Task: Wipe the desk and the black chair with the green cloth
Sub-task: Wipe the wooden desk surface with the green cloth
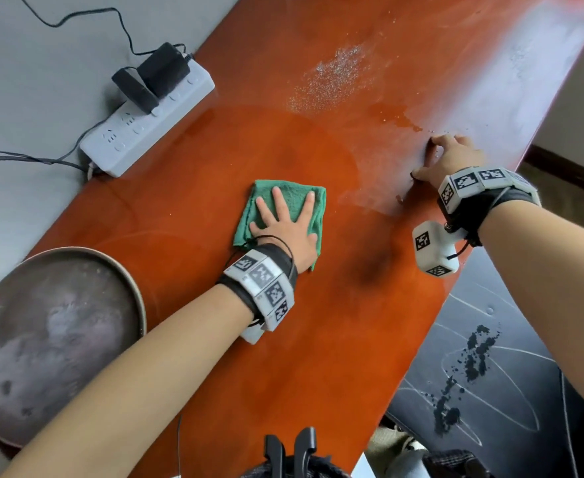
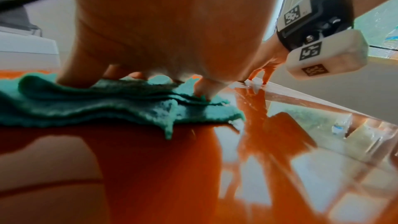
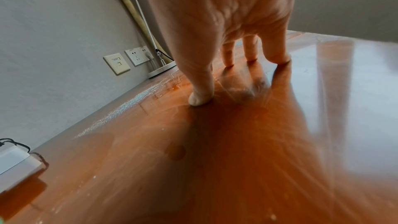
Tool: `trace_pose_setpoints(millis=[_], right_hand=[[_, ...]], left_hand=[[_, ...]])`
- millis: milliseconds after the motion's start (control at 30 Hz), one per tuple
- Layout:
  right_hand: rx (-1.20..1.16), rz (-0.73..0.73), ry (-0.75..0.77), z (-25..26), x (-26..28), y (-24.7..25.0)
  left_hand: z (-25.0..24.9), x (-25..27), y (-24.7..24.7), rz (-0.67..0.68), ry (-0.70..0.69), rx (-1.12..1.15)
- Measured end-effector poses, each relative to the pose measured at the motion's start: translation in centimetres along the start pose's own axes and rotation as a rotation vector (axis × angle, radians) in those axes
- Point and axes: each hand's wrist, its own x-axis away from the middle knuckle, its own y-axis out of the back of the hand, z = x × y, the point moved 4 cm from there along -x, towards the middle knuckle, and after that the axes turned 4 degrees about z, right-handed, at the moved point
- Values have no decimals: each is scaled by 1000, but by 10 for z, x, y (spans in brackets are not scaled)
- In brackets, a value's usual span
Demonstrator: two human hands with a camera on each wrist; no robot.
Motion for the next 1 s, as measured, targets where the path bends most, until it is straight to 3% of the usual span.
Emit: trace_pose_setpoints(millis=[233, 400, 767, 1000], right_hand=[[-32, 13, 3, -2, -7, -3], [-65, 48, 24, -1, -8, -4], [-52, 47, 115, -1, 3, 2], [-22, 48, 138, -1, 7, 1]], left_hand=[[-60, -20, 20, -10, -15, 32], [-56, -17, 18, -19, 2, 45], [19, 47, -36, -58, 491, 422], [42, 63, -57, -91, 712, 628]])
